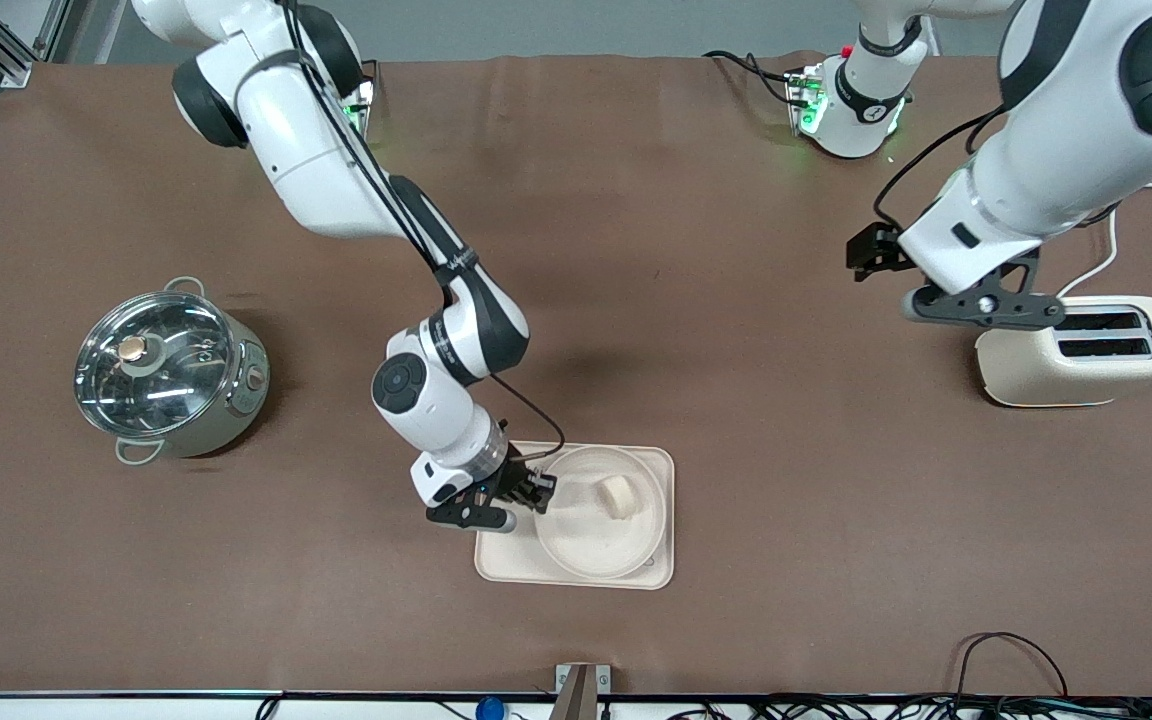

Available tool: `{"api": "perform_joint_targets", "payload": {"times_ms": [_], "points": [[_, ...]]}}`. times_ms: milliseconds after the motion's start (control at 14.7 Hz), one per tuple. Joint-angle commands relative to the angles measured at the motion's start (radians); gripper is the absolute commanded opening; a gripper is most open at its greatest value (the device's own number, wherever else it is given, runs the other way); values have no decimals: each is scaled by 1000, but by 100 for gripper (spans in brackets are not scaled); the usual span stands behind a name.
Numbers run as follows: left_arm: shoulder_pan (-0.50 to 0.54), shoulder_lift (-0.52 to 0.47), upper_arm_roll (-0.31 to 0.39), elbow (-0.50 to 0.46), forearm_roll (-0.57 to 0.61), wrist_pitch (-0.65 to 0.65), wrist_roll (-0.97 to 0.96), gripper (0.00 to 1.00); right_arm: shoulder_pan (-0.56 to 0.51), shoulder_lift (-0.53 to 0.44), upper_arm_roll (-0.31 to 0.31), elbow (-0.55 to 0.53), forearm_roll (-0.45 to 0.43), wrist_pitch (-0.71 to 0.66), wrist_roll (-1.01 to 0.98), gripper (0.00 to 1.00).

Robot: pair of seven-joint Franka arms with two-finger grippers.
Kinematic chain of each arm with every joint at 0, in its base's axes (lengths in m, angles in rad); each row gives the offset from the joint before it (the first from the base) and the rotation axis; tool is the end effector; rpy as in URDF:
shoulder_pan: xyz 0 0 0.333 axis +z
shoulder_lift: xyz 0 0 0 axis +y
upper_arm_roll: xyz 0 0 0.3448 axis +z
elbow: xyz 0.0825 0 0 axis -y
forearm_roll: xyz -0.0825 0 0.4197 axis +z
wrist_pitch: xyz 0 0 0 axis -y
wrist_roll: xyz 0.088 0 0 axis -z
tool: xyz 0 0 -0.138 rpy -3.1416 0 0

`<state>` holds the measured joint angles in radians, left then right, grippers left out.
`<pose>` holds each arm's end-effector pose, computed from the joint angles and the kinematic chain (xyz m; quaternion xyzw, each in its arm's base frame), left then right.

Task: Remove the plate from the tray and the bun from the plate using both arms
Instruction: 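Grasp the plate rim with the right gripper while the left gripper approaches, then lift the plate off the tray with the right gripper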

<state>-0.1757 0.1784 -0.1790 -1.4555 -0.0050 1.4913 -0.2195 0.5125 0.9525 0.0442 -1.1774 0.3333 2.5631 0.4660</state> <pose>0.5968 -0.2121 0.5661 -0.9951 0.0671 0.0722 0.0022 0.7415 0.4478 0.2252 -0.9645 0.0852 -0.1188 0.2201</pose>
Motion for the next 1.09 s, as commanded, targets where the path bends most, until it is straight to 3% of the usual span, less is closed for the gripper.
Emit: {"api": "perform_joint_targets", "payload": {"times_ms": [0, 204, 408, 749, 1021], "points": [[-45, 47, -2, 14, -30, 39, -15, 100, -101, -220, 130, -258, 21, 6, -26, 1], [-108, 99, -4, 12, -52, 107, -130, 100, -213, -349, 259, -527, 21, 127, -65, 1], [-186, 133, -2, 3, -75, 161, -289, 100, -386, -366, 469, -712, 21, 302, -115, 1], [-258, 207, -4, -57, -75, 291, -484, 100, -364, -353, 491, -869, 16, 497, -144, 1], [-321, 213, -4, -187, -69, 484, -627, 100, -347, -279, 490, -875, 15, 578, -179, 1]]}}
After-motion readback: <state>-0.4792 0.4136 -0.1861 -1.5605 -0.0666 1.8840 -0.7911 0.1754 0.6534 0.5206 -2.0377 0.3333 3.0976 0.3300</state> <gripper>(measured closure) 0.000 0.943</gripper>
